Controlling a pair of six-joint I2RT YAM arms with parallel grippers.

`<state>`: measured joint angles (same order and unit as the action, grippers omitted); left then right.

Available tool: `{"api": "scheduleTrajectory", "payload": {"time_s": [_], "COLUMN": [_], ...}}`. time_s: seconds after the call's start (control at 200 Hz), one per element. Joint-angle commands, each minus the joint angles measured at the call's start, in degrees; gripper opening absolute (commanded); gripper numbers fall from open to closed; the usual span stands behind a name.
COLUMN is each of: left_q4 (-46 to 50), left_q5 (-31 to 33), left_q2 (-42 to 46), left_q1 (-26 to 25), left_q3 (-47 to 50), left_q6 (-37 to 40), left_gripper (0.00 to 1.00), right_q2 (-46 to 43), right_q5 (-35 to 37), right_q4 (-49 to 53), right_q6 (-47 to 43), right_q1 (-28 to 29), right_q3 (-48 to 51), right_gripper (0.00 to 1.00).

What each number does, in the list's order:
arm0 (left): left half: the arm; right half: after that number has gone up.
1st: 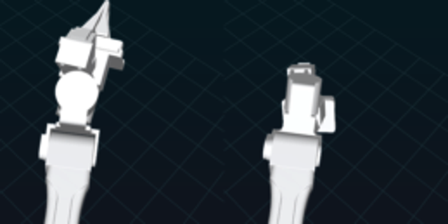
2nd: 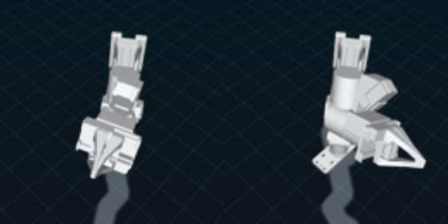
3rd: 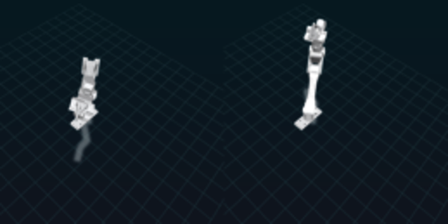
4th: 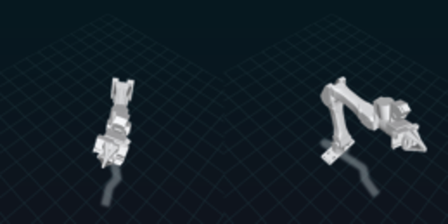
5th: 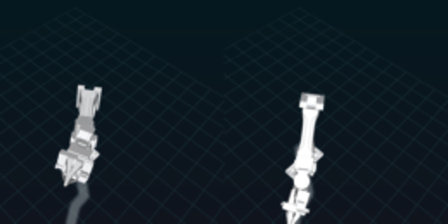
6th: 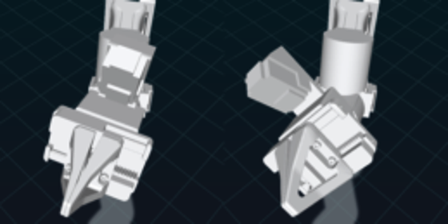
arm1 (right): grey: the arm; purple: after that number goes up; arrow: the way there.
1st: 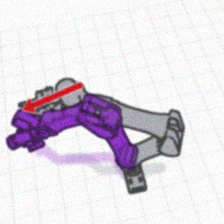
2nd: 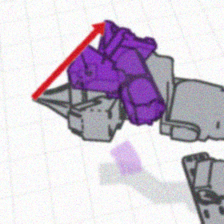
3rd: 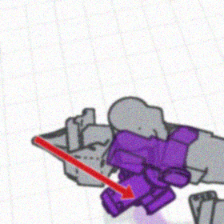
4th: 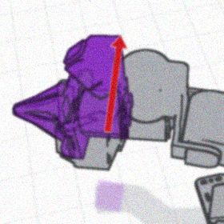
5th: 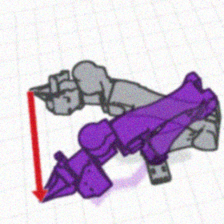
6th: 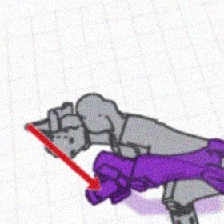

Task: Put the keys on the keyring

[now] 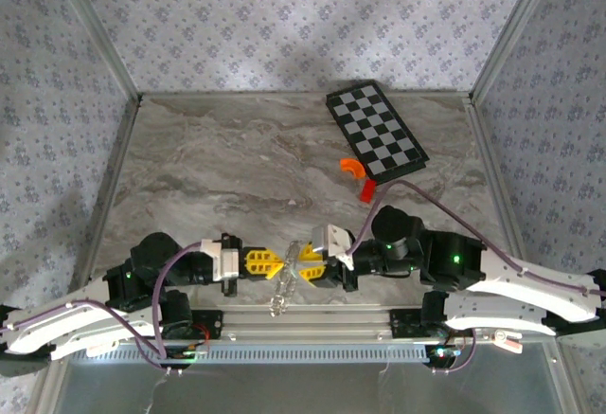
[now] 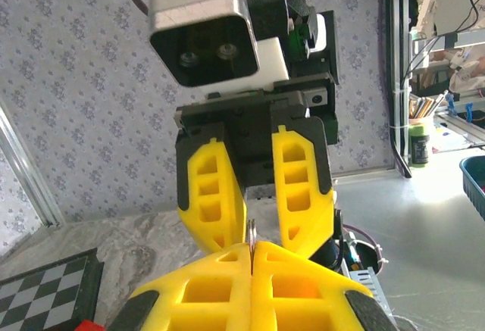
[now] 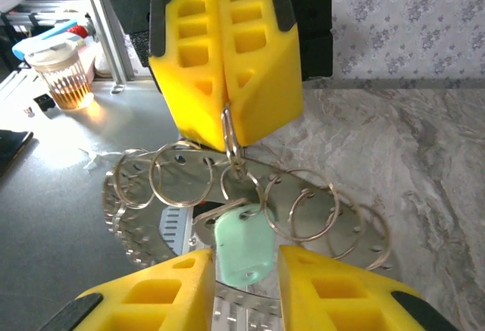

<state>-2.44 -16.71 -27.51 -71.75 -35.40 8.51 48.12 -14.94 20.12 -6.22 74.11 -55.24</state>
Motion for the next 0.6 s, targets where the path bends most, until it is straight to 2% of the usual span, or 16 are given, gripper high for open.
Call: {"api": "scheduleTrajectory", "payload": {"time_s": [0.0,0.16,0.595], "left_q4": [-4.31,-5.13,-6.04], "left_q5": [0.42,1.05,0.99], "left_q2": [0.96,1.14,0.96], "left_q1": [0.18,0.14,0.14], "left_q3": [-0.55,-0.09,-0.39], "left_q6": [-0.35,-0.72,-0.86], "left_gripper": [0.0,0.0,0.0], "right_q2": [-1.86,-2.53,-1.28], "right_q5": [-1.76,-1.6,-2.8], "right_q4": [-4.67,-6.7,-14.3], "right_q6": [1.83,1.91,2.77], "right_q1": [0.15,0.32,0.34], "right_q3": [1.86,3.55,6.85], "right_gripper": [0.33,0.41,0.47]}}
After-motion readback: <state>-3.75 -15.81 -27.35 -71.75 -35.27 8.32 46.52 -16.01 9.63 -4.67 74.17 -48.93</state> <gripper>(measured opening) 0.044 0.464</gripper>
